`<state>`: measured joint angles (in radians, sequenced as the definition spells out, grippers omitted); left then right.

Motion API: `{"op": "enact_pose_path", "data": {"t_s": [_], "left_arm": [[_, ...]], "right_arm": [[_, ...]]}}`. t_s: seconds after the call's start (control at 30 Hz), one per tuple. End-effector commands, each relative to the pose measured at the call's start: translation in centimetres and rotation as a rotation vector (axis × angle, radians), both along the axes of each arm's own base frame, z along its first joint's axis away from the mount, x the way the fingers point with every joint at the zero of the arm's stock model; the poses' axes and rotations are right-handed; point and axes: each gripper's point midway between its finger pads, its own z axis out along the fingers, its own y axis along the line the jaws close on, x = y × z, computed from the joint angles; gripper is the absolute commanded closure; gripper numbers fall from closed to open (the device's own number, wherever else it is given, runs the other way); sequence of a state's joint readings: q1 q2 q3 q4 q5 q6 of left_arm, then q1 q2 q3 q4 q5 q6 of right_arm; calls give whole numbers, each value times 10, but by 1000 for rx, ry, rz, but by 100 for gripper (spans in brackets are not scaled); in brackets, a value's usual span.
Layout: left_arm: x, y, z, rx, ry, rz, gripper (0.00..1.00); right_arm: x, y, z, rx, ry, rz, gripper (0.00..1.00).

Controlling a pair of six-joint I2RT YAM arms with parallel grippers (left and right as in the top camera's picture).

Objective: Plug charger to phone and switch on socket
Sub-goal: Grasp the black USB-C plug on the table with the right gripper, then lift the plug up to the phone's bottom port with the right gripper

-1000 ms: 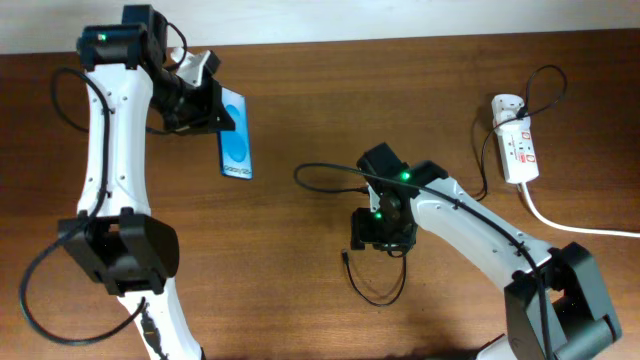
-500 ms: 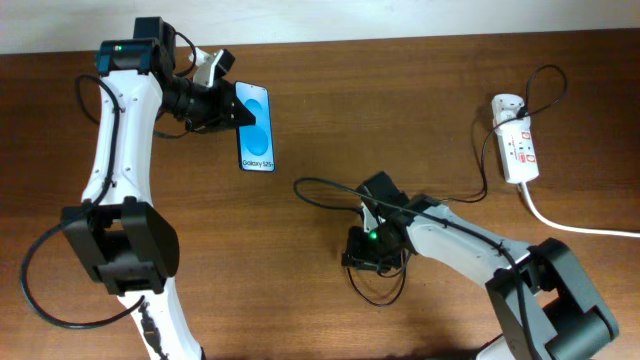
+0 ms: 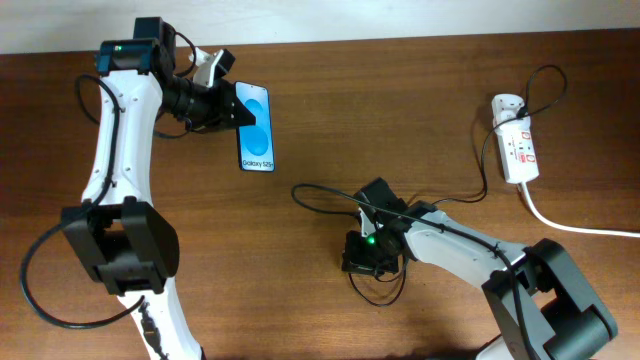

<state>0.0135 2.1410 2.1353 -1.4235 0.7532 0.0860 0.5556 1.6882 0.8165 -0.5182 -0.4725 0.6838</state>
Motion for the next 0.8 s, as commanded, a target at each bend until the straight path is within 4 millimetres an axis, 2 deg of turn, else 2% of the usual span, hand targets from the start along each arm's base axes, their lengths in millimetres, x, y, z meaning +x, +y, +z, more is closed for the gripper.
{"op": "enact_pose_path", "data": {"t_s": [0.0,0.23,0.43,0.57,0.63,0.73,0.77], "left_arm": [[-2,-3,14,-45,-32,-9,100],[-2,-3,14,-44,-32,-9,100],[-2,-3,14,-45,-32,-9,100],[-2,-7,19,-85,-34,-16,100],[-2,-17,33,-182,-57,-38,100],[1,-36,66,-394,-122,-82,100],[2,-40,76,-449,-141,-96,100]], "right_arm": [[-1,0,-3,-9,-10,12,80],[1,1,-3,-5,-20,17,83],[3,2,-2,1,-29,15,96],[19,12,13,35,-85,39,96],[36,22,41,114,-147,74,96],[74,32,132,324,-348,94,96],[78,31,153,363,-401,104,96]]}}
